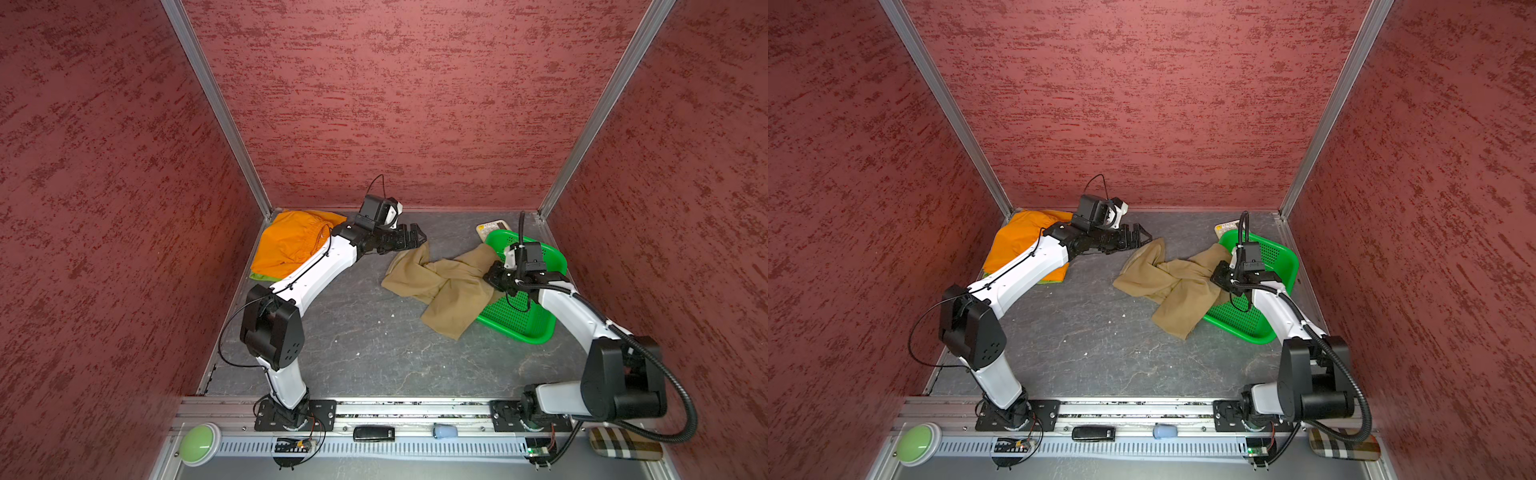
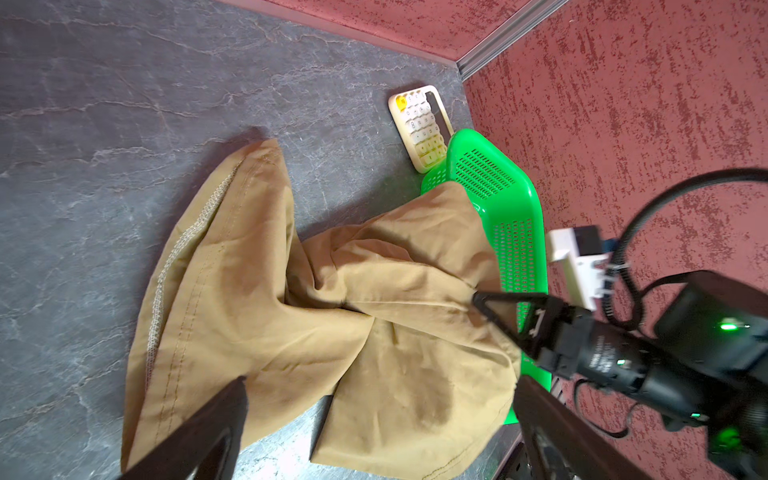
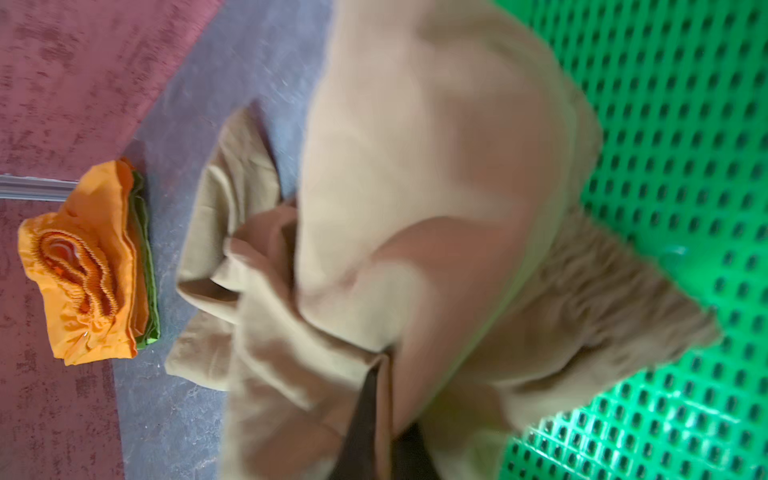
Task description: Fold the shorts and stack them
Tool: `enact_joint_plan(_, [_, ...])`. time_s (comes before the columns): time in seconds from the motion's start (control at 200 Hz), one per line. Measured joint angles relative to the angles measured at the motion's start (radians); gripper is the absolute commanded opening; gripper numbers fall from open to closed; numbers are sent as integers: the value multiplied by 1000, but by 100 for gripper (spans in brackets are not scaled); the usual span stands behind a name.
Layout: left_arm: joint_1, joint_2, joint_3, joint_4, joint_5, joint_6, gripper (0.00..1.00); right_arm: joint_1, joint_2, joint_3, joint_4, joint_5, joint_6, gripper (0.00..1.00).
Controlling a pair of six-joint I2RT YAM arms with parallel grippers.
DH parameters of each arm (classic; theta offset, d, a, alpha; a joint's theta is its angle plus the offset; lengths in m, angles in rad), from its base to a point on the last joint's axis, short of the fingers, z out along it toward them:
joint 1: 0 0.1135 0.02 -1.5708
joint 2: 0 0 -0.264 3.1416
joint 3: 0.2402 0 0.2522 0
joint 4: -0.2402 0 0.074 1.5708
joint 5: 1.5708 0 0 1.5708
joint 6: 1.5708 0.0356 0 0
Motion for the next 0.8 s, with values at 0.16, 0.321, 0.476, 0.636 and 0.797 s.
enact_joint_plan(0.16, [3, 0, 20, -19, 0, 0, 99, 14, -5, 260, -25, -2, 1, 0])
enact_joint_plan(0.321, [17, -11, 32, -19, 0, 0, 99, 165, 26, 529, 8, -24, -2, 0])
enact_joint_plan(0.476, [87, -91, -35, -6, -16, -11, 99, 360, 176, 745, 67, -114, -29, 17])
enact_joint_plan(0.636, [222, -257, -187, 29, -33, -47, 99, 373, 369, 833, -69, -126, -57, 77])
enact_joint_plan(0.797, [254, -301, -216, 51, -29, -63, 99, 363, 460, 748, -257, 16, -111, 99])
